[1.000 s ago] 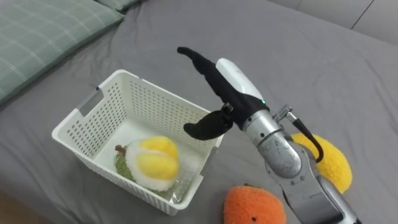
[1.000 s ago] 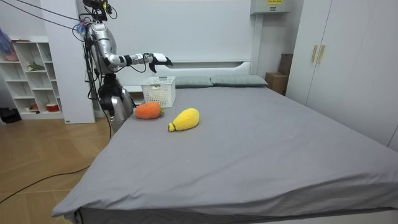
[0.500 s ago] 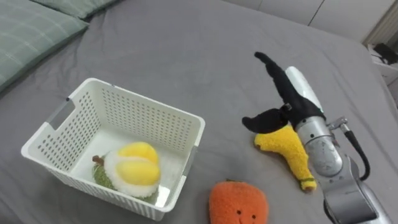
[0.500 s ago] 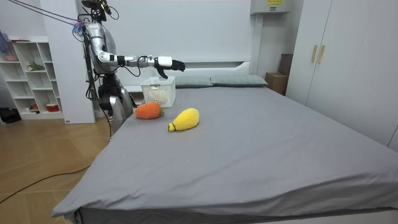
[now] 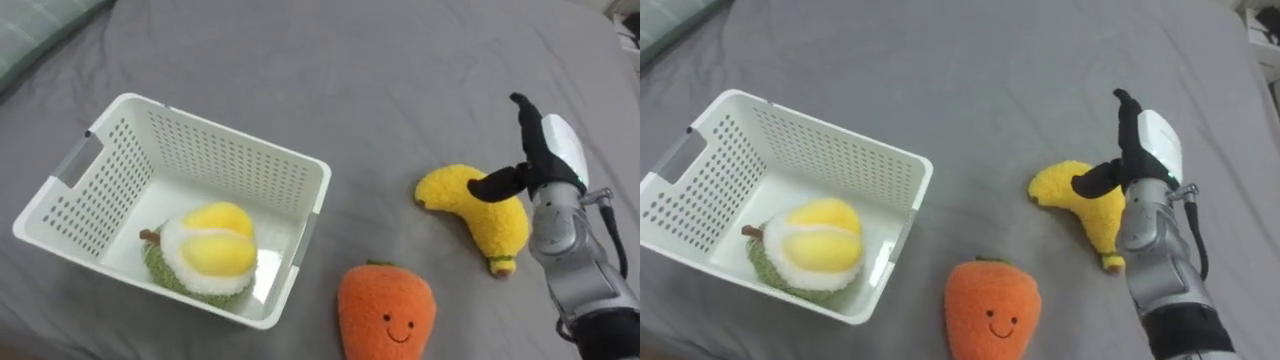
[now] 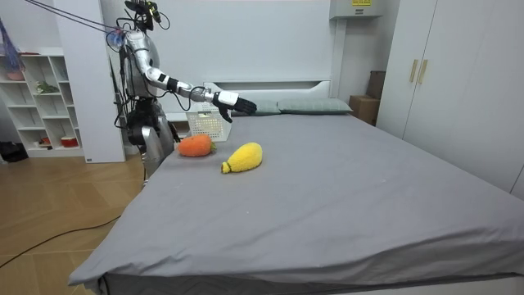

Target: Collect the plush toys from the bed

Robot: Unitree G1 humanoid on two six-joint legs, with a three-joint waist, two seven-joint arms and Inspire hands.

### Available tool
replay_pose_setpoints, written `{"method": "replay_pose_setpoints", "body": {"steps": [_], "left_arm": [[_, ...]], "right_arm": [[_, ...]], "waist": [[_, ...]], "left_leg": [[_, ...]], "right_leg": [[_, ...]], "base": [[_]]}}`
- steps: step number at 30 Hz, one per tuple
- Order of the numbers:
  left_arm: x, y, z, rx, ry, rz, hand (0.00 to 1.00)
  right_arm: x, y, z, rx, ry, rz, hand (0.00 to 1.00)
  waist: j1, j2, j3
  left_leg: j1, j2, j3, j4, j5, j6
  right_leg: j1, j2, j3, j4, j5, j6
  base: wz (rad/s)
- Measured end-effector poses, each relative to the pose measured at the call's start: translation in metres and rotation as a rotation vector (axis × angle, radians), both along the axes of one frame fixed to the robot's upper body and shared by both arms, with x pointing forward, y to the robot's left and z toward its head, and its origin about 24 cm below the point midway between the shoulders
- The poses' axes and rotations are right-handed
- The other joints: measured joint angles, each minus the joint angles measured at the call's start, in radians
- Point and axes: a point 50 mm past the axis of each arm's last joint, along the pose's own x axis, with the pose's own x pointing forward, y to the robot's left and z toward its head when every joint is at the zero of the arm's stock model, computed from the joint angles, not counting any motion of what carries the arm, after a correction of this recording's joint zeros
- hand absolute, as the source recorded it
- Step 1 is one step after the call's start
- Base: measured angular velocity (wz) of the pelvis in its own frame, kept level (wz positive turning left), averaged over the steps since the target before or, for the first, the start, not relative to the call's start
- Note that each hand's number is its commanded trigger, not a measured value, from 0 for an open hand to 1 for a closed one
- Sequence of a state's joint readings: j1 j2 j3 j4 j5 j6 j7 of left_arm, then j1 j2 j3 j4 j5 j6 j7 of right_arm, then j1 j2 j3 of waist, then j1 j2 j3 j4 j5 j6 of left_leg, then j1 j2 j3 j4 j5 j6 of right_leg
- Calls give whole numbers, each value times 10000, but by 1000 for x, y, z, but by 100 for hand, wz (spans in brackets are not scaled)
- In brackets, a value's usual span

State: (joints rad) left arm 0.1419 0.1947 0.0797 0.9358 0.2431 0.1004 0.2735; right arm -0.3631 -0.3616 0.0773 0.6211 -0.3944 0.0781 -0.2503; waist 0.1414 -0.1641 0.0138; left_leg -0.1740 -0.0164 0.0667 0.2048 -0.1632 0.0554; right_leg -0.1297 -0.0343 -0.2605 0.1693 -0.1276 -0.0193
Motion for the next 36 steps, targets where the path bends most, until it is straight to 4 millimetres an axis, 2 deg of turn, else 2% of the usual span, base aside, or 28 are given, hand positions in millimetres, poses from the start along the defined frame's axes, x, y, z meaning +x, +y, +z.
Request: {"method": "replay_pose_setpoints", "body": {"steps": [5, 11, 13, 20, 23, 28, 31, 36], "left_arm": [[14, -2, 4, -134, -619, -149, 0], [28, -8, 5, -615, -1048, -26, 0], [28, -9, 5, -718, -1027, -75, 0], [22, -7, 2, -989, -861, 363, 0], [22, -7, 2, -1173, -912, 377, 0], [30, -10, 3, -1263, -1197, 13, 0], [31, -12, 3, -1289, -1208, -95, 0], [31, -13, 3, -1299, -1187, -211, 0]], "right_arm": [[-1, -10, -2, -249, 6, -208, 0], [8, -23, 0, -472, 276, -839, 0], [6, -24, -7, -634, 620, -856, 0], [-4, -34, -25, -846, 1515, -1318, 0], [-5, -35, -26, -1018, 1647, -1305, 0], [-10, -46, -29, -1536, 2020, -1344, 0], [-13, -47, -32, -1574, 2179, -1281, 0], [-14, -48, -34, -1574, 2257, -1288, 0]], "waist": [[-10, -1, 15], [30, 127, 121], [52, 196, 166], [74, 321, 230], [109, 408, 227], [530, 524, 223], [636, 550, 232], [631, 559, 235]], "left_leg": [[-252, -2, -92, -5, 7, 2], [-588, -4, -121, 5, 20, -2], [-652, -5, -129, 5, 23, -6], [-872, -10, -138, 14, 42, -11], [-977, -14, -151, 18, 47, -14], [-1170, -41, -173, 15, 113, -2], [-1209, -65, -248, 3, 141, -3], [-1283, -124, -421, 6, 187, 24]], "right_leg": [[-224, -14, -173, 1, 0, 1], [-554, -68, -164, -8, 0, 0], [-628, -67, -169, -6, 0, 0], [-845, -73, -172, 4, -1, 0], [-951, -77, -173, 21, 0, 0], [-1142, -106, -175, 21, 0, -1], [-1153, -125, -230, 17, 0, -2], [-1158, -172, -412, 12, -1, -1]], "base": [[6], [0], [0], [0], [0], [1], [7], [11]]}}
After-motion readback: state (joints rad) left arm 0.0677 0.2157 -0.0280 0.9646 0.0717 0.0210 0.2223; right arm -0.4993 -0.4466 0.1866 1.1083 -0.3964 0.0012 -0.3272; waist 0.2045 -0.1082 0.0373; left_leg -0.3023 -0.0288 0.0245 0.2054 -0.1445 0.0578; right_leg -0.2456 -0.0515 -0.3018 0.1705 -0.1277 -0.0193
